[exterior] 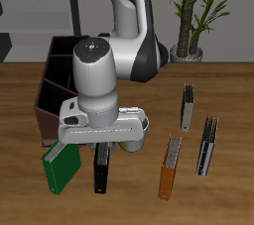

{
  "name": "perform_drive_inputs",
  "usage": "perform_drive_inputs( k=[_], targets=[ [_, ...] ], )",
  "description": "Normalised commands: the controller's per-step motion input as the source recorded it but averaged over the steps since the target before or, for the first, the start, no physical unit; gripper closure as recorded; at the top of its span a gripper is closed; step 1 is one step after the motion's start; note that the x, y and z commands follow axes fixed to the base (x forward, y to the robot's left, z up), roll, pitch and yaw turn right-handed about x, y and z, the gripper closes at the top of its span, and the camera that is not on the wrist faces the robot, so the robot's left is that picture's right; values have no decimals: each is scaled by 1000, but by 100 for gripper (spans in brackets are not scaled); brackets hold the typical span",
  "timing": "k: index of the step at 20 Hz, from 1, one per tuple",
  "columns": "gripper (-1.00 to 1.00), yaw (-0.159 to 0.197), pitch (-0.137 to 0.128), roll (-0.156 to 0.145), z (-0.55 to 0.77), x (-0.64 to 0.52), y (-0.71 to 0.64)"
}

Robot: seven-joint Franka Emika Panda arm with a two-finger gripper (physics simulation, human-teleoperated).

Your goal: Place the black book into the right desk caddy's back compartment

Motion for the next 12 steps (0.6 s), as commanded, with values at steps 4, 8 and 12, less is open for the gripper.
perform_drive_inputs(
  k=[4,8,12],
  targets=[
    [100,-36,-50,0,337,-269,-69],
    [100,-17,-64,-2,354,-379,-45],
    [100,-47,-66,-13,360,-484,-95]
  ],
)
